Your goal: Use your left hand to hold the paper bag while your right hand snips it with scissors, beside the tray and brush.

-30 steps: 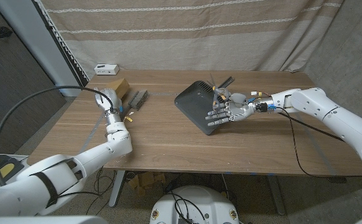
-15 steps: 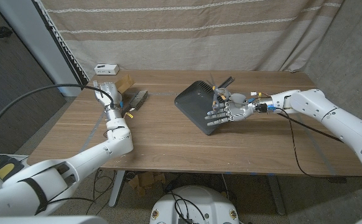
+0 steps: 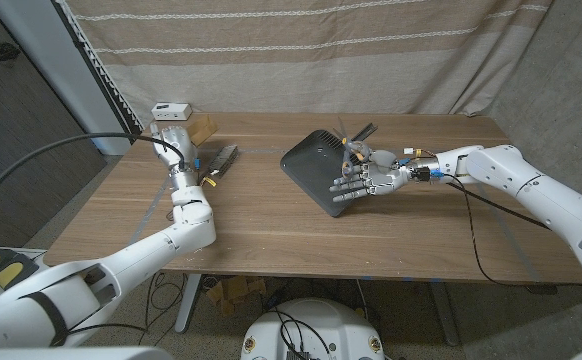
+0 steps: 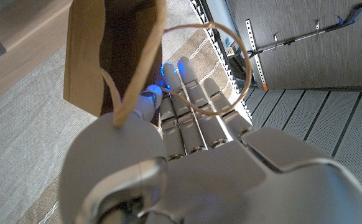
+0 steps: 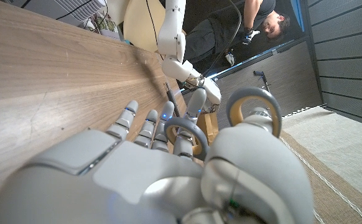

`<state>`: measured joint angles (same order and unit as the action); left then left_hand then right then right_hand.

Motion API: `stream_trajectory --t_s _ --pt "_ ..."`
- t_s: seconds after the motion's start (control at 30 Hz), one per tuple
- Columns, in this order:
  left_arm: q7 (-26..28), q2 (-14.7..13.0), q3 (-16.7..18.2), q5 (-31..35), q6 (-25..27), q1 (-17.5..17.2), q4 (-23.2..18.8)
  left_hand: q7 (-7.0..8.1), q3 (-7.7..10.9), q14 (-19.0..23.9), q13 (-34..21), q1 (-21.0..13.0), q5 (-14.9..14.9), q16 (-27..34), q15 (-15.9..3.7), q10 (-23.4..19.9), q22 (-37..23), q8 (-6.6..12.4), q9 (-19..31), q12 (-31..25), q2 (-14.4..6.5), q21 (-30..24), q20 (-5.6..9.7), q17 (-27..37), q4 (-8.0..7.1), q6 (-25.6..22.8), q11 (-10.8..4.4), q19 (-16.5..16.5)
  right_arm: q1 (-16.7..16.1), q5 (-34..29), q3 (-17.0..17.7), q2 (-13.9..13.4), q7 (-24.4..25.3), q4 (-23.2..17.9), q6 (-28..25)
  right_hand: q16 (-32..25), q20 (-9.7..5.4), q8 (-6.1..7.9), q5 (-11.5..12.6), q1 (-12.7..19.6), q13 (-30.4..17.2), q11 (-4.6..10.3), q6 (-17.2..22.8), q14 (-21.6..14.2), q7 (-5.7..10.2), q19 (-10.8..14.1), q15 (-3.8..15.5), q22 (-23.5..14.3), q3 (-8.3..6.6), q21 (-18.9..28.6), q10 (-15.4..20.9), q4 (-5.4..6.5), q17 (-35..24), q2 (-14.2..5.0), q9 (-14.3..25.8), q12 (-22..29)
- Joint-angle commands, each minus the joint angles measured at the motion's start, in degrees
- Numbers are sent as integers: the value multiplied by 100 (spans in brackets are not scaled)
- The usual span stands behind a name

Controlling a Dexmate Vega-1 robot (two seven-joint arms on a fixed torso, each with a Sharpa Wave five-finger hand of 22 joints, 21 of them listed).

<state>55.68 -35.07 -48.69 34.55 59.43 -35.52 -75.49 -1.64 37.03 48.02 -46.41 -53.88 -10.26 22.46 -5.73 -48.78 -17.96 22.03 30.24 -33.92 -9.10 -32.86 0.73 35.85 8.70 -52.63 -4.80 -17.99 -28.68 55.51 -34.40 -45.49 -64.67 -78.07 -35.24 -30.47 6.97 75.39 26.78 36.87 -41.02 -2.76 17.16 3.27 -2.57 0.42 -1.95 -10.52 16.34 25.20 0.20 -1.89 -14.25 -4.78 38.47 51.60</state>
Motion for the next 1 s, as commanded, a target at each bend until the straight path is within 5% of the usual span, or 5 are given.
stream_trajectory --t_s 0.03,0.3,1.0 --pt "-477 -123 -115 468 381 -22 -509 615 -6 20 -57 -65 -5 -7 -743 -660 -24 622 678 -44 -22 -43 1 41 3 -616 -702 8 -41 -59 55 -30 -53 2 187 0 11 16 -30 27 -15 -15 -44 -4 -59 22 8 -23 9 -20 44 -47 -28 -40 15 15" --pt "-369 -132 110 537 179 -153 -804 691 0 60 -28 -73 -3 -17 -744 -657 -27 598 644 -69 -17 -131 51 106 2 -583 -707 -81 -111 -64 129 -83 -38 -59 337 3 33 19 -31 25 -19 -20 -46 -15 -70 44 5 -24 9 -28 36 -49 -28 -43 11 6" --pt "703 78 1048 73 -1543 -707 -1088 835 120 -2 137 84 -23 -388 -727 -599 -8 554 605 -82 24 -310 79 -33 -84 -424 -720 -181 -177 -24 163 -139 -9 -123 343 18 41 22 -35 21 -29 -29 -55 -15 -60 73 8 -25 7 -61 45 -54 -32 -50 -8 -8"
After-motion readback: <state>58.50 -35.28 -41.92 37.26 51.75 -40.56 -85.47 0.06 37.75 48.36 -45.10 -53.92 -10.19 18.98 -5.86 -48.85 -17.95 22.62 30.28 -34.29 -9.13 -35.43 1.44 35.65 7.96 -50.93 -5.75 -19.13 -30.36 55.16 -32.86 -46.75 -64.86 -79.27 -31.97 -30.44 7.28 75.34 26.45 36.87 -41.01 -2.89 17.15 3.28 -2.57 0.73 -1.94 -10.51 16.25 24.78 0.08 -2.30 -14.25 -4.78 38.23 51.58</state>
